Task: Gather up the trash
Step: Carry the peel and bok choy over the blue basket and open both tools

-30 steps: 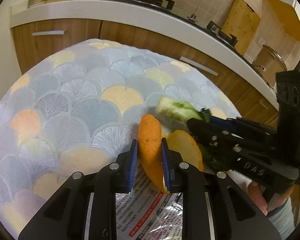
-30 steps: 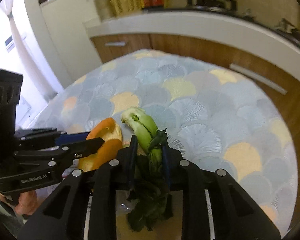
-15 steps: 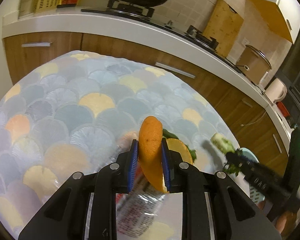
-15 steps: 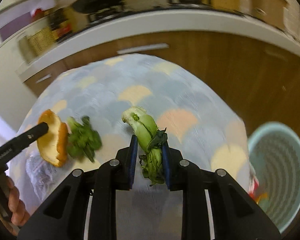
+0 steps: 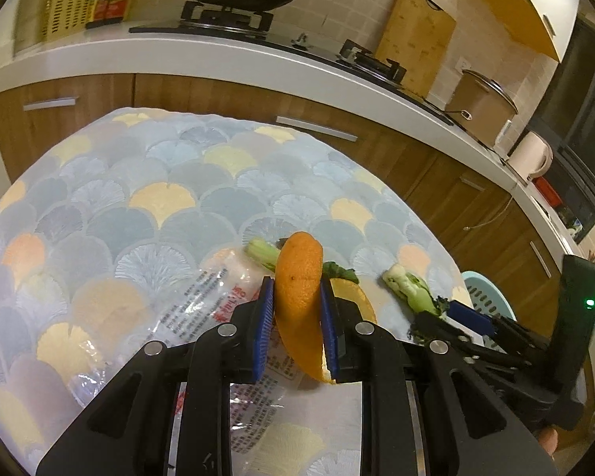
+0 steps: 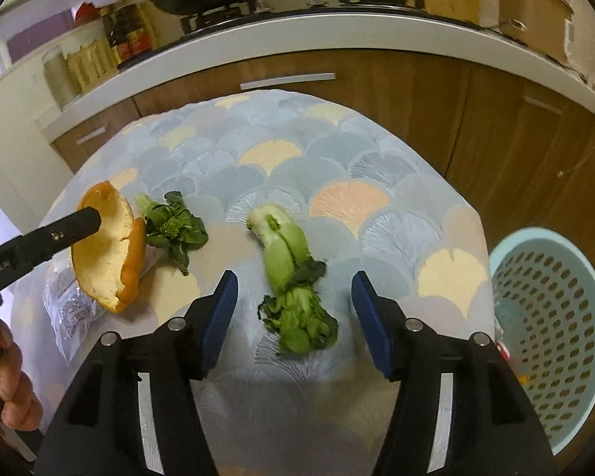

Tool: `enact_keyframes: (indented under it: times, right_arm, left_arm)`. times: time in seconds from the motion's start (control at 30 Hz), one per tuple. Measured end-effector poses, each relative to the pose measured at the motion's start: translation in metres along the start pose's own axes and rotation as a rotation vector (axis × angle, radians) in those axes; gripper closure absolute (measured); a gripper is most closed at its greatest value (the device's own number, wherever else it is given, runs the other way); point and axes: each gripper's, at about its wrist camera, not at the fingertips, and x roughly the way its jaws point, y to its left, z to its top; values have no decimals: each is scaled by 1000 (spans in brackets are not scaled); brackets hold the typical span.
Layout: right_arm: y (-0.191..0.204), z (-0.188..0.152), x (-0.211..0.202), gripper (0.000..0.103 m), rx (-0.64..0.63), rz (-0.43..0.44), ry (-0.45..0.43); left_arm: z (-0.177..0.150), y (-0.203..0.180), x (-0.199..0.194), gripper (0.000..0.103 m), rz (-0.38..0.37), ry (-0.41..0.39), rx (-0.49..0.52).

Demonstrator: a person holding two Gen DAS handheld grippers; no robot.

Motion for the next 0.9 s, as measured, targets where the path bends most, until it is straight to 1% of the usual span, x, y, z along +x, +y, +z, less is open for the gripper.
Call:
enact_keyframes:
  times: [0.03, 0.07, 0.1, 0.13, 0.17, 0.27, 0.33, 0.4, 0.47, 0.63, 0.7, 0.9]
  right_arm:
    - [1, 1, 5, 47, 0, -1, 15]
    - [0, 0, 11, 51, 9, -13, 29]
    - [0, -1, 10, 55, 8, -36, 15]
    - [1, -1, 9, 74, 5, -21, 11]
    - [1, -1, 7, 85, 9, -1, 6]
    - [-2, -5, -4, 87, 16, 6, -23]
    - [-9, -7, -18, 87, 51, 39, -49]
    - [-17, -8, -35, 87, 75, 36, -84]
    - [-28, -7, -53, 87, 101, 35, -119]
    - [-61, -8, -95, 87, 154, -16, -196]
    - [-73, -10, -106, 87, 175, -42, -210]
    - [-127, -29, -136, 87, 277, -134, -240]
  left_arm:
    - [0, -1, 0, 83, -2, 0, 1]
    - [0, -3, -1, 83, -3, -1, 4]
    - [-1, -3, -2, 83, -4, -1, 6]
    - [-1, -5, -3, 83, -4, -3, 12]
    - [-1, -7, -4, 83, -4, -3, 17]
    - [-1, -15, -5, 83, -20, 0, 35]
    - [-2, -25, -8, 83, -70, -3, 59]
    - [-1, -40, -12, 83, -127, -9, 88]
    - [-1, -56, -15, 83, -146, -19, 122]
    - [2, -102, -17, 83, -212, -33, 199]
    - [4, -120, -14, 83, -239, -31, 217]
    - [-1, -187, 0, 83, -324, -13, 316]
